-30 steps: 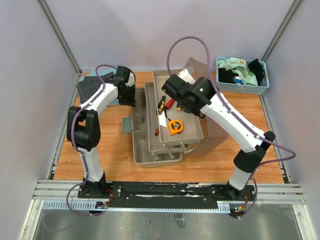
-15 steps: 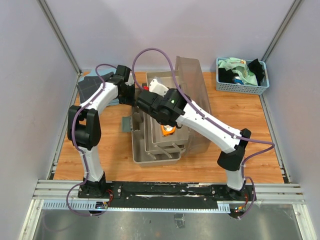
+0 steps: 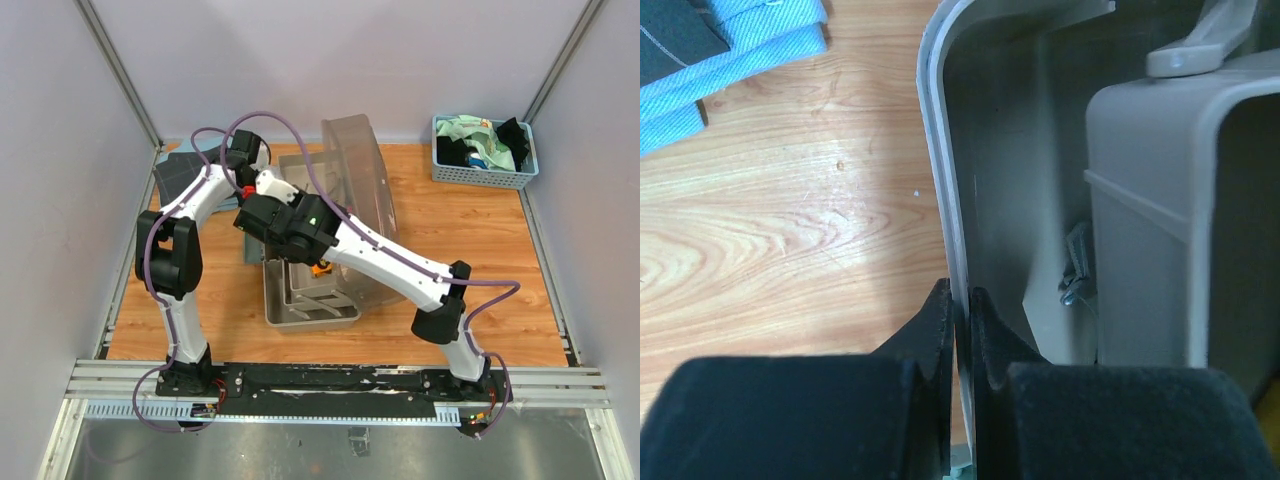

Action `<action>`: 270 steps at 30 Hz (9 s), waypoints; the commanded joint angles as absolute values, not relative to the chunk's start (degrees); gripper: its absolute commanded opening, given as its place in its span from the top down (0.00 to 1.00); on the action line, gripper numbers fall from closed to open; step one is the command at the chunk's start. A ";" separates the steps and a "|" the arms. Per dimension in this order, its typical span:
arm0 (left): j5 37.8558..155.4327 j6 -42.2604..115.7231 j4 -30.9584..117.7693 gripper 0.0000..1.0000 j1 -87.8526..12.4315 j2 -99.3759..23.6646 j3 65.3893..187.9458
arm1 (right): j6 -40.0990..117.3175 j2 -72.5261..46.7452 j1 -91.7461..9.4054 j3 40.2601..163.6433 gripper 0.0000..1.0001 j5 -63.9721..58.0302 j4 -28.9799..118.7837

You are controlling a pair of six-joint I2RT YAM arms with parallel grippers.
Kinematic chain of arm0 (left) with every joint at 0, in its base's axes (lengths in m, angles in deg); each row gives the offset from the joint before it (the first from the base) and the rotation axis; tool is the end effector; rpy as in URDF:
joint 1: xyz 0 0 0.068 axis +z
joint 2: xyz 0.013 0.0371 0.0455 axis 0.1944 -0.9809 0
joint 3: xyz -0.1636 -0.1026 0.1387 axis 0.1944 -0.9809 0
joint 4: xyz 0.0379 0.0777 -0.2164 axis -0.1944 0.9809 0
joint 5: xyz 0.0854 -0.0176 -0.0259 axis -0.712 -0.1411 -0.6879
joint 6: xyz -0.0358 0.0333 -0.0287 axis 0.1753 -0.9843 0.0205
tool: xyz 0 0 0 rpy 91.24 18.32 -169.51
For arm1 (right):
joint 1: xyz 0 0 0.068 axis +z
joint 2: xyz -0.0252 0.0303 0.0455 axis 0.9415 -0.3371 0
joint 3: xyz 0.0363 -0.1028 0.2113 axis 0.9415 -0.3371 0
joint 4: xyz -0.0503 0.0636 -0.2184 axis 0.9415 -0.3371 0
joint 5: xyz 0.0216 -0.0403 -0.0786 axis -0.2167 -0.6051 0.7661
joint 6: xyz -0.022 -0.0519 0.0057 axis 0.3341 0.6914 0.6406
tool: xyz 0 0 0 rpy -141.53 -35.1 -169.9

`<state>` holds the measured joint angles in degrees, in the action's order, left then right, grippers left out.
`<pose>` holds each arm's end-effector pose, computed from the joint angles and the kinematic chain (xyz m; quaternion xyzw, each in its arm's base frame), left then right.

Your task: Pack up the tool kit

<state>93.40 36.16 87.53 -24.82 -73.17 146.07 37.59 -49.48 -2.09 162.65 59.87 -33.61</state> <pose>0.3660 -0.0922 0.2132 0.0329 0.9671 -0.0945 0.2339 0.1628 0.3196 0.3564 -0.3287 0.8001 -0.2137 0.4540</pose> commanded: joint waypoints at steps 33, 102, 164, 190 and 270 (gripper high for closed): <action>90.84 31.80 90.24 0.24 -21.26 -62.33 152.31 | 38.86 -30.67 0.05 147.85 0.20 30.73 3.01; 138.76 23.72 86.29 1.00 -1.50 -50.42 117.11 | 18.44 -45.85 -20.24 153.41 0.30 11.20 -13.54; 135.79 35.89 78.88 0.41 -13.46 -41.97 118.38 | 17.21 -48.79 -19.93 154.66 0.30 10.54 -17.27; 136.22 34.39 76.48 0.93 -8.92 -48.75 111.85 | 17.56 -50.25 -20.46 155.35 0.30 9.25 -17.43; 110.65 39.22 72.74 0.01 -24.23 -17.52 108.20 | 18.48 -6.64 -33.73 106.26 0.02 0.93 5.98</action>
